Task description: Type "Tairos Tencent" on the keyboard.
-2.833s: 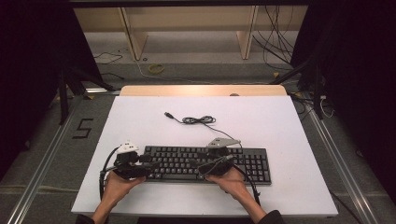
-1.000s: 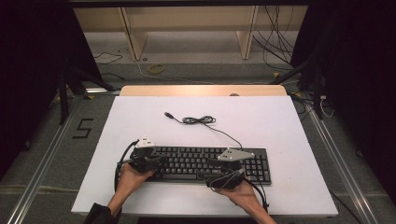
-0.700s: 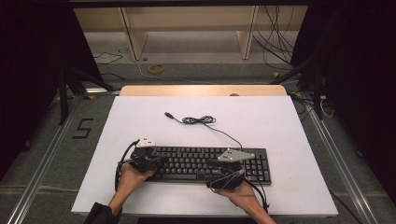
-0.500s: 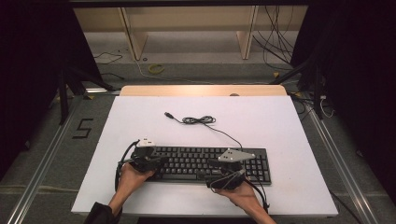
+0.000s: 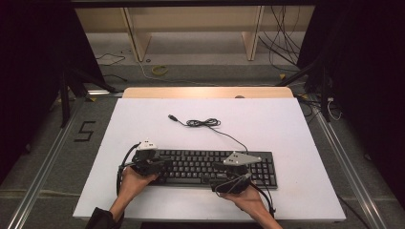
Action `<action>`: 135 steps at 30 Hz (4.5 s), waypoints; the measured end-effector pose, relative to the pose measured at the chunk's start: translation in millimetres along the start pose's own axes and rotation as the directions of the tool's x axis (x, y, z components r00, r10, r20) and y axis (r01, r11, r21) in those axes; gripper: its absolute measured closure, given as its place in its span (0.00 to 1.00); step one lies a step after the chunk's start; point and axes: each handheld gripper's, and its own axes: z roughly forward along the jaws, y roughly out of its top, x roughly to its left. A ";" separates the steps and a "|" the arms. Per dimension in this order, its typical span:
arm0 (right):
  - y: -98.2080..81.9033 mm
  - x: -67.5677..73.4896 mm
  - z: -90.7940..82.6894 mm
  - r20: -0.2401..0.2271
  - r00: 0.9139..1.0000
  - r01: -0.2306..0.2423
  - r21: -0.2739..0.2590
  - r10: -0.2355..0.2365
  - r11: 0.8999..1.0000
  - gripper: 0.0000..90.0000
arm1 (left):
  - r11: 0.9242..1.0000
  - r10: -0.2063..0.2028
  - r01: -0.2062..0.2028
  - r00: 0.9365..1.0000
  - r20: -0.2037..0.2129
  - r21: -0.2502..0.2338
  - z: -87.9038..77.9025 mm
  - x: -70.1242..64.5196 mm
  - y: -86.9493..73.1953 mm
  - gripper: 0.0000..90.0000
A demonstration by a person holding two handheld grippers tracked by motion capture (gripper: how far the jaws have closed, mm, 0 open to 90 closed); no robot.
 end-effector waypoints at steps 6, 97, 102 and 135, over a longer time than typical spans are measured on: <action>-0.2 0.4 0.6 0.000 1.000 -0.001 0.006 0.001 1.000 0.39 | 1.000 -0.005 0.005 1.000 0.012 -0.003 -2.9 0.3 -0.3 0.87; 15.8 11.1 80.1 -0.022 0.997 0.073 0.221 -0.070 0.973 1.00 | 0.990 -0.023 0.035 0.996 0.087 -0.140 -38.2 -5.6 -16.5 0.35; 12.6 11.8 82.1 -0.011 0.996 0.093 0.223 -0.093 0.970 1.00 | 0.989 -0.020 0.033 0.996 0.087 -0.144 -38.9 -5.9 -17.4 0.35; 19.7 3.5 52.9 -0.038 0.999 0.031 0.119 -0.027 0.992 0.70 | 0.990 0.001 0.009 0.997 0.073 -0.142 -34.4 -6.8 -18.7 0.35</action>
